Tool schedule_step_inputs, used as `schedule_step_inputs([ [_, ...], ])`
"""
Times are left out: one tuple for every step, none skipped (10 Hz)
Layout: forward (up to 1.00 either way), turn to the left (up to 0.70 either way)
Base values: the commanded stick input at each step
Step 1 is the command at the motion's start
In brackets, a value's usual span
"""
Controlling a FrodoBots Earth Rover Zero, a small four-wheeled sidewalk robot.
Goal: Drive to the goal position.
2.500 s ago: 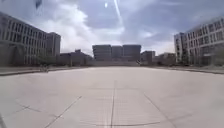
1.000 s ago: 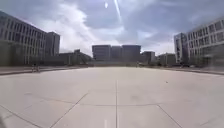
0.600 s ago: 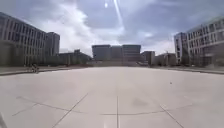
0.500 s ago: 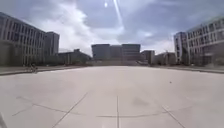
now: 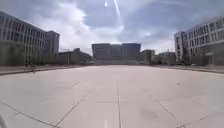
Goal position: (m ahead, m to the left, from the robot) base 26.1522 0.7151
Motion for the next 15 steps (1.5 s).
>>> schedule_step_inputs([
  [0.7,0.0],
  [0.7,0.0],
  [0.7,0.0],
  [0.7,0.0],
  [0.7,0.0],
  [0.7,0.0],
  [0.7,0.0],
  [0.7,0.0],
  [0.7,0.0],
  [0.7,0.0],
  [0.7,0.0],
  [0.7,0.0],
  [0.7,0.0],
  [0.7,0.0],
  [0.7,0.0],
])
